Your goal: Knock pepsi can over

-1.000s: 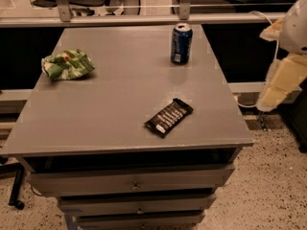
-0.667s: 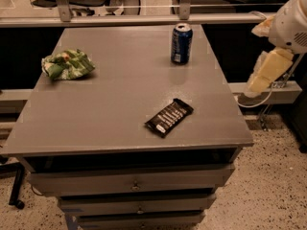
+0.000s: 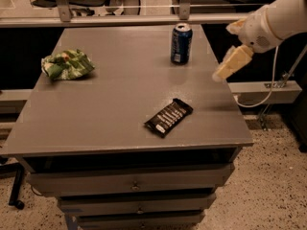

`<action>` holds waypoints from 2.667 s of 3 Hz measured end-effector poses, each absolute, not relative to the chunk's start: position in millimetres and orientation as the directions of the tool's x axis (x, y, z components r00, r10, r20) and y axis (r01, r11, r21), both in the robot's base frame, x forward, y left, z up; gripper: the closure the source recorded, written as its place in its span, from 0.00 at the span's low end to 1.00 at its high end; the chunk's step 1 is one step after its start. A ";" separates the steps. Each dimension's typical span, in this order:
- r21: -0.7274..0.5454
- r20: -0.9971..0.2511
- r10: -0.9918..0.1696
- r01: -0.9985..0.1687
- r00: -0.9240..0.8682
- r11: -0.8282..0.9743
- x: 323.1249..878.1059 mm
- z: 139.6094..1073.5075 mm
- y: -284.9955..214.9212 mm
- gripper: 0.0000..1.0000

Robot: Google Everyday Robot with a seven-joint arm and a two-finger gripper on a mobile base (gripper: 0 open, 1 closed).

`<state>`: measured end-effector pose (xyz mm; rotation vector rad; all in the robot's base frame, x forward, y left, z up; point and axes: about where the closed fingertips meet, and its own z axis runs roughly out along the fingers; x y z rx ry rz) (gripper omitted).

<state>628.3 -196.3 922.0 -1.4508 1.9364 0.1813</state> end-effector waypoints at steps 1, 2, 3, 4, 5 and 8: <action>-0.281 -0.681 -0.726 -0.881 -0.096 0.380 664.3 911.9 -174.0 0.00; -0.248 -0.763 -0.641 -0.878 -0.083 0.409 698.7 906.1 -153.3 0.00; -0.212 -0.820 -0.568 -0.884 -0.071 0.418 723.0 901.9 -136.4 0.00; -0.158 -0.867 -0.491 -0.891 -0.081 0.426 737.3 895.3 -133.7 0.00; -0.080 -0.914 -0.394 -0.913 -0.092 0.399 736.6 891.1 -122.6 0.00; 0.069 -0.981 -0.166 -0.981 -0.100 0.182 689.3 920.2 -66.3 0.00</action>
Offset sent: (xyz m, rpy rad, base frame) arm 0.1100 0.0592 -0.0162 0.3579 -0.0777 0.0066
